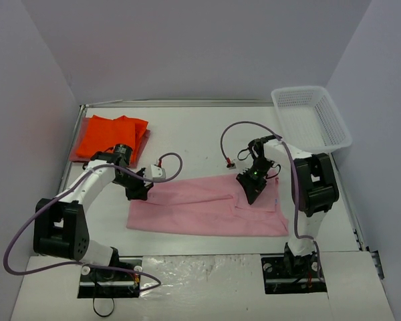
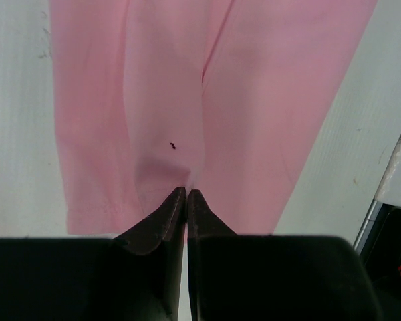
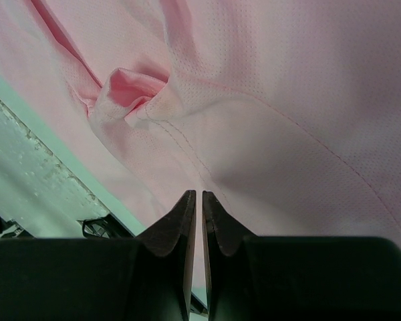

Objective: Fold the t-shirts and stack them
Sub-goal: Fold the other side of the tshirt into a rectangle, then rotate the tshirt 90 degrees

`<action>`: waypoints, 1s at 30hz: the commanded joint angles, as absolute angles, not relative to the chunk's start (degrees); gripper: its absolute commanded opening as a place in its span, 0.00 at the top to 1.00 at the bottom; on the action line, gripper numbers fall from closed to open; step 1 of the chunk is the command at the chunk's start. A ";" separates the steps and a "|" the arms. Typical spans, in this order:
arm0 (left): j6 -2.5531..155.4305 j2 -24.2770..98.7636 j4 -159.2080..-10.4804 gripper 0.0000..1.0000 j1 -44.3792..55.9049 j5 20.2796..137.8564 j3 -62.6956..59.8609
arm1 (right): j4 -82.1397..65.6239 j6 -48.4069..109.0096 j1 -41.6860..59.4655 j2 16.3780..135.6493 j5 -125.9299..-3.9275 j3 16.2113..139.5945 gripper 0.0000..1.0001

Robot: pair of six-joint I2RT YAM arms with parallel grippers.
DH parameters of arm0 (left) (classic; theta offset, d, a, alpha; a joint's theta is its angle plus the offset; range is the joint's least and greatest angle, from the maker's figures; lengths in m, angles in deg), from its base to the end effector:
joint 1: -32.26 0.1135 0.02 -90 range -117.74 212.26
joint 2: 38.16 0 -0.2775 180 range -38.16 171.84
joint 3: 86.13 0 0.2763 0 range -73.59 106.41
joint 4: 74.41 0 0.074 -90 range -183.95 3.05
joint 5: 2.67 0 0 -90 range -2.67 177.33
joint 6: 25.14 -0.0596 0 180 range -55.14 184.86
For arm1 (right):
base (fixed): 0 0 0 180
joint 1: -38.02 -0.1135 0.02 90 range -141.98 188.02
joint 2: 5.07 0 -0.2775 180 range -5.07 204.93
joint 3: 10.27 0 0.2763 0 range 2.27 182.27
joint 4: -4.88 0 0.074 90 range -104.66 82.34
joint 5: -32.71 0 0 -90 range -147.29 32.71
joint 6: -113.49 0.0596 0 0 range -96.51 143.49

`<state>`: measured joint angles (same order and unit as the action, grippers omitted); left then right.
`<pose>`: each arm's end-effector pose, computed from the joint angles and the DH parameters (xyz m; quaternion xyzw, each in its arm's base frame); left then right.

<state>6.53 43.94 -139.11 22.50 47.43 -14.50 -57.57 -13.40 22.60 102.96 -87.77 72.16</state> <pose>0.2736 -0.0859 0.2224 0.5583 0.7477 -0.2585 0.2497 0.3384 0.1247 0.1327 -0.4293 0.8639 0.2552 0.0651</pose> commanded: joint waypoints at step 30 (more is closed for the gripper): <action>8.52 49.55 -129.13 0.74 22.15 60.08 -23.05 | -60.05 -12.72 22.81 101.81 -84.71 71.35 0.96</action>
